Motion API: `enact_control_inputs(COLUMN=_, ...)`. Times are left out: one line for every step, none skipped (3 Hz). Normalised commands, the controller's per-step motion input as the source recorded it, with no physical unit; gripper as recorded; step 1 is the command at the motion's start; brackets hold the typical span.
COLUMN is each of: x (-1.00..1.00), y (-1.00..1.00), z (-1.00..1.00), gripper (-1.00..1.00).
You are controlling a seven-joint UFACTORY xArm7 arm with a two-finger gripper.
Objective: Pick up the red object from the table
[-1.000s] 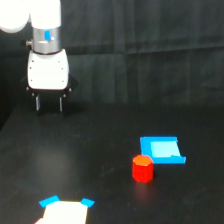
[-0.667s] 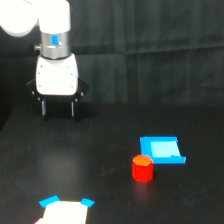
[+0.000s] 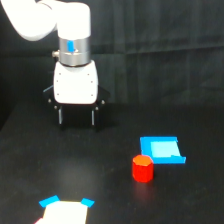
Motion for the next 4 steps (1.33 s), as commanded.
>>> enact_control_inputs(x=1.00, y=-0.37, z=-0.63, gripper=1.00)
enact_control_inputs(x=0.71, y=-1.00, z=-1.00, gripper=1.00)
enact_control_inputs(x=0.45, y=-1.00, z=-1.00, gripper=0.97)
enact_control_inputs(x=1.00, y=-1.00, z=-0.36, gripper=0.44)
